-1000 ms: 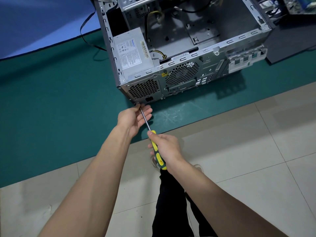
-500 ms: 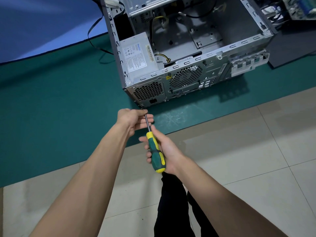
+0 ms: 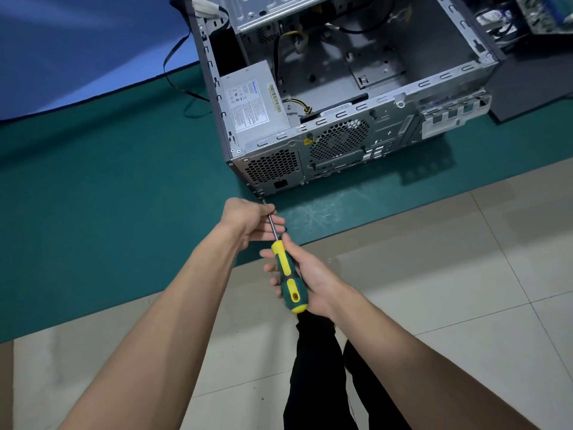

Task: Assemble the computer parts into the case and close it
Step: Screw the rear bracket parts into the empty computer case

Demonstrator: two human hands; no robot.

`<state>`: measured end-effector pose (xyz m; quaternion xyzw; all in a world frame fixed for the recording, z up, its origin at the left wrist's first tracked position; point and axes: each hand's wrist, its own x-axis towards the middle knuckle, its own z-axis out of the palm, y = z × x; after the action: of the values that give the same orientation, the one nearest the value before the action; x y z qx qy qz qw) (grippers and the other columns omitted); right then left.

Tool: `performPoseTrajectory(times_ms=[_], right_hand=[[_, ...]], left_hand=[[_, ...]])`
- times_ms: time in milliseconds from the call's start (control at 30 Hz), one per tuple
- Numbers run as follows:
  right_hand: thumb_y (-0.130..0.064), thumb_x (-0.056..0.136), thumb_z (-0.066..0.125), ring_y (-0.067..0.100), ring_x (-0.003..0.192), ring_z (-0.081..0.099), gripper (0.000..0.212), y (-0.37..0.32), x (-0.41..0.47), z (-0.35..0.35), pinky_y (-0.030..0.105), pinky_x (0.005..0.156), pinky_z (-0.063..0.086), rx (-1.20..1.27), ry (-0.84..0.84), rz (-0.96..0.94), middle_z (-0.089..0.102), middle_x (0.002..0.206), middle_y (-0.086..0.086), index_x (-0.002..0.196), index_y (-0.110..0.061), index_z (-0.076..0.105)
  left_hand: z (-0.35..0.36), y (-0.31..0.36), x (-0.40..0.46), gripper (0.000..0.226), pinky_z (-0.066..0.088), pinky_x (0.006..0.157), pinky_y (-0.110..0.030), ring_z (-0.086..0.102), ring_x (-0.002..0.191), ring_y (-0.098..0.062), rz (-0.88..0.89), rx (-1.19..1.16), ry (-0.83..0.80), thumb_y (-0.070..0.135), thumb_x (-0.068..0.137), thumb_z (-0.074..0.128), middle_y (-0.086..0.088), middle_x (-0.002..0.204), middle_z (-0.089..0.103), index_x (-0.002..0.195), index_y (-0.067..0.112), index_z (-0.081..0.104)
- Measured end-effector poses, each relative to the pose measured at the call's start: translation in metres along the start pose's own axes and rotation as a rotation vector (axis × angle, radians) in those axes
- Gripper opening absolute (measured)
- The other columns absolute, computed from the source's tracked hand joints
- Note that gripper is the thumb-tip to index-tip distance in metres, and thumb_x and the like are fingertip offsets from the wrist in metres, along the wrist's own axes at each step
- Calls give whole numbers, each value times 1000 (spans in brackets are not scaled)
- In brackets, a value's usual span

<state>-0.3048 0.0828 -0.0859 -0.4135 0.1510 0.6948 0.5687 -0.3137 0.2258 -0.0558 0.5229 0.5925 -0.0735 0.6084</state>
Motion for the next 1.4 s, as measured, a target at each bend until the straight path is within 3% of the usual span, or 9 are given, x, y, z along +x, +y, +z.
performPoseTrajectory(times_ms=[133, 267, 400, 600, 733, 1000, 1167, 1267, 1400], right_hand=[[-34, 85, 70, 12, 44, 55, 24, 5, 1, 3, 21, 42, 43, -126, 201, -114, 60, 70, 4, 83, -12, 61], [-39, 89, 58, 8, 42, 49, 34, 6, 0, 3, 20, 41, 43, 229, -38, 22, 56, 61, -2, 89, -6, 67], [-42, 86, 56, 9, 46, 52, 41, 5, -1, -4, 21, 44, 45, 246, -149, 45, 58, 64, -2, 100, -5, 67], [-48, 90, 57, 16, 42, 56, 40, 8, -2, 16, 31, 55, 49, -103, 232, -84, 60, 55, 0, 84, -10, 68], [-50, 96, 44, 15, 37, 49, 51, 6, -2, 34, 22, 46, 41, -99, 305, -43, 51, 47, -2, 76, -11, 70], [-60, 91, 42, 5, 31, 37, 56, -9, -6, 12, 18, 30, 33, 322, -154, 161, 41, 46, -6, 87, -7, 60], [-46, 86, 64, 13, 42, 55, 35, 0, -3, 17, 20, 43, 43, -166, 95, -7, 55, 53, -3, 81, -11, 62], [-39, 88, 65, 10, 37, 48, 29, 9, 4, 18, 18, 40, 38, -175, 260, -81, 52, 51, -5, 81, -12, 63], [-49, 85, 55, 4, 33, 37, 41, 0, 2, 1, 17, 33, 32, 282, -197, 139, 40, 47, -8, 91, -9, 65]], left_hand=[[3, -2, 1, 13, 53, 40, -25, 62, 39, -18, 34, 49, 98, 6, 86, 66, -10, 48, 64, 84, -6, 61], [-4, -3, -2, 17, 54, 44, -23, 64, 44, -15, 15, 29, -15, 12, 94, 57, -7, 54, 67, 86, -1, 61], [-9, 1, -4, 17, 58, 50, -30, 68, 51, -20, -11, 31, -76, 7, 96, 51, -12, 60, 69, 86, -4, 60], [-4, 0, -7, 16, 54, 40, -27, 63, 40, -19, 33, 59, 70, 5, 91, 59, -11, 50, 65, 84, -9, 60], [0, -3, -8, 12, 52, 39, -25, 61, 39, -17, 62, -19, 131, 4, 90, 60, -14, 58, 65, 86, -7, 60], [1, -9, -10, 24, 55, 45, -23, 65, 47, -12, -9, -209, -115, 12, 100, 42, -4, 55, 68, 84, 1, 57], [2, -6, -6, 17, 51, 39, -22, 62, 39, -16, 38, -73, 50, 7, 93, 56, -8, 49, 64, 78, -1, 58], [4, -9, -4, 13, 51, 41, -22, 61, 39, -14, 55, -36, 111, 8, 89, 63, -6, 48, 64, 77, 1, 61], [-3, -10, -4, 17, 55, 48, -25, 65, 47, -12, -9, -119, -77, 13, 96, 52, -4, 56, 68, 84, 3, 60]])
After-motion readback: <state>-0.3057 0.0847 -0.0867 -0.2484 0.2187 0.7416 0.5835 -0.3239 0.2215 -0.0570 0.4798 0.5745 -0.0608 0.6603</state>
